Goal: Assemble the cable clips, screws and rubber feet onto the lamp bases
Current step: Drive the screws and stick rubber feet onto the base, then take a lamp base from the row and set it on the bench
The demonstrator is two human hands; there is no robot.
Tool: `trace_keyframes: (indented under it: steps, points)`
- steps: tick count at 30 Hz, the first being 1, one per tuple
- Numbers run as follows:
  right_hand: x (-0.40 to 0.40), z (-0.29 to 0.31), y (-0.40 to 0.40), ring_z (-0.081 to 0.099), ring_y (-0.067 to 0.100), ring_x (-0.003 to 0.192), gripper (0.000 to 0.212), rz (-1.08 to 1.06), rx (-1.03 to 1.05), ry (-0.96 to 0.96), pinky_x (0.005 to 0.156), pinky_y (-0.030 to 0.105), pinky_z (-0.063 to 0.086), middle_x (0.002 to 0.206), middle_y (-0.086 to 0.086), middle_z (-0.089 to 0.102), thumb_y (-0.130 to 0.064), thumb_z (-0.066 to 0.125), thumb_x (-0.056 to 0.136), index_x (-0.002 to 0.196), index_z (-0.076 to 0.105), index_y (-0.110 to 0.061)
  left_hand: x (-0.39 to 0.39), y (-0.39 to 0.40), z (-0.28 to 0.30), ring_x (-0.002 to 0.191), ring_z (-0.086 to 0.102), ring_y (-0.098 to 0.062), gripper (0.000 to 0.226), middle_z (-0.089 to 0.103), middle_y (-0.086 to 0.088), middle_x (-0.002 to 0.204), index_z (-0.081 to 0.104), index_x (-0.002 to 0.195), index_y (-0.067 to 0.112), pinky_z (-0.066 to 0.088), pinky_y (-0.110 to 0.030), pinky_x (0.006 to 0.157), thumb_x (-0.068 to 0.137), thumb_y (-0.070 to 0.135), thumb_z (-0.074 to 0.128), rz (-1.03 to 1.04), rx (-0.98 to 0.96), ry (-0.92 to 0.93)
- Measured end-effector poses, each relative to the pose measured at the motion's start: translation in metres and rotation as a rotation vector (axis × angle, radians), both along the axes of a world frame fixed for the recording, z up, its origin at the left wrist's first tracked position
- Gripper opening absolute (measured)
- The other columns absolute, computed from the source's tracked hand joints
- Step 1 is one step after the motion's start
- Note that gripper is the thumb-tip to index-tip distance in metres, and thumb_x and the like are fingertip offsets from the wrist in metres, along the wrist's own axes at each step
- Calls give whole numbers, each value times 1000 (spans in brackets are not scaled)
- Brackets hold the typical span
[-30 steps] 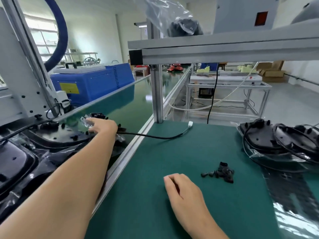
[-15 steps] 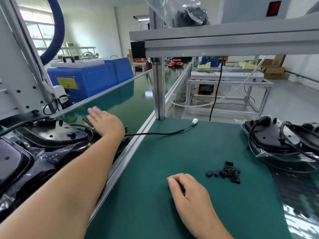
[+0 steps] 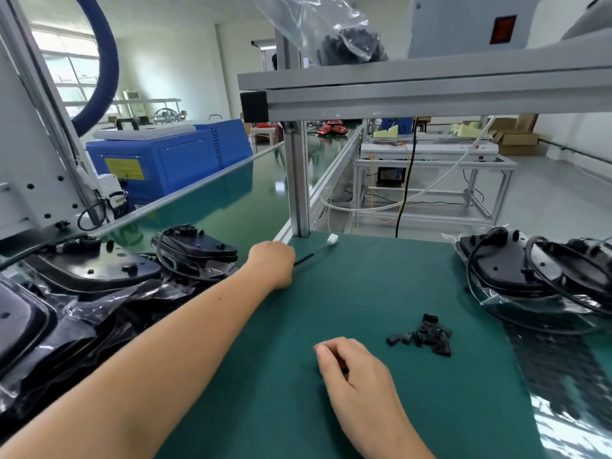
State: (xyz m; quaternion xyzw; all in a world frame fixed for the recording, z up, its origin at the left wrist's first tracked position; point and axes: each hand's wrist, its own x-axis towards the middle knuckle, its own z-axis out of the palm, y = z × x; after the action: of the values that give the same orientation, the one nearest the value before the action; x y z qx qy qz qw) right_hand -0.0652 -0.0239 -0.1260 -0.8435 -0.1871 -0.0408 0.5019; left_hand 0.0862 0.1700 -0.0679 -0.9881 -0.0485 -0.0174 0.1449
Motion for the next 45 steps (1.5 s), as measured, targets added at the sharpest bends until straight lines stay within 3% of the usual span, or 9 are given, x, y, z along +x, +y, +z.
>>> trace_keyframes:
  steps: [4, 7, 12, 16, 21, 24, 34, 38, 45]
  points:
    - [-1, 0, 0, 52, -3, 92, 20, 8, 1, 3, 76, 9, 39, 88, -10, 61, -37, 48, 98, 88, 63, -30, -10, 41, 37, 56, 47, -19, 22, 49, -3, 62, 45, 64, 9, 40, -23, 48, 84, 10, 51, 226, -389, -100]
    - [-1, 0, 1, 51, -3, 92, 20, 5, 8, 4, 75, 8, 38, 86, -9, 60, -36, 48, 98, 86, 62, -29, -12, 79, 62, 70, 60, -26, 17, 64, -12, 80, 60, 83, 0, 52, -31, 62, 90, 11, 49, 411, -656, -319]
    - [-2, 1, 1, 51, -3, 91, 20, 8, 8, 11, 75, 9, 37, 84, -10, 60, -36, 48, 98, 84, 60, -31, -25, 129, 60, 104, 62, -38, 36, 64, -25, 110, 53, 117, -11, 50, -39, 78, 86, 4, 63, 691, -594, -508]
    - [-1, 0, 0, 52, -4, 89, 20, 1, 6, 23, 75, 9, 38, 84, -10, 60, -36, 48, 98, 83, 60, -31, -34, 118, 52, 63, 53, -23, 39, 58, -9, 69, 57, 67, 2, 43, -29, 58, 86, 33, 70, 599, -525, -402]
    - [-2, 0, 0, 55, -2, 81, 21, -8, 13, 54, 72, 12, 42, 83, -12, 61, -37, 49, 97, 81, 61, -33, -44, 90, 49, 77, 55, -31, 3, 63, -14, 88, 61, 84, 4, 45, -35, 67, 84, 4, 58, 495, -532, -454]
    - [-5, 1, 0, 60, 1, 86, 20, -9, 68, 105, 81, 26, 51, 87, -9, 63, -35, 49, 98, 83, 62, -32, -53, 76, 45, 79, 54, -31, 6, 59, -13, 89, 59, 89, 4, 45, -34, 68, 85, 2, 55, 479, -489, -422]
    - [-2, 41, -89, 67, 7, 73, 19, -131, 377, 90, 62, 24, 56, 80, -7, 72, -12, 55, 95, 87, 70, -22, -42, 11, 41, 97, 55, -36, 17, 63, -16, 102, 64, 93, 7, 43, -36, 70, 86, 14, 50, 332, -359, -479]
    - [11, 53, -164, 66, 8, 71, 22, -353, 461, 31, 60, 21, 54, 78, 0, 72, -7, 51, 97, 90, 70, -17, -20, -80, 38, 90, 62, -34, 25, 67, -12, 90, 68, 85, 10, 48, -33, 71, 91, 28, 53, 58, -632, -445]
    - [21, 40, -226, 66, 5, 69, 23, -611, 554, -28, 60, 21, 50, 80, -1, 71, -10, 49, 98, 92, 67, -23, 8, -257, 21, 48, 39, -19, 50, 39, 1, 51, 33, 54, 17, 29, -21, 45, 94, 40, 52, -120, -1169, -103]
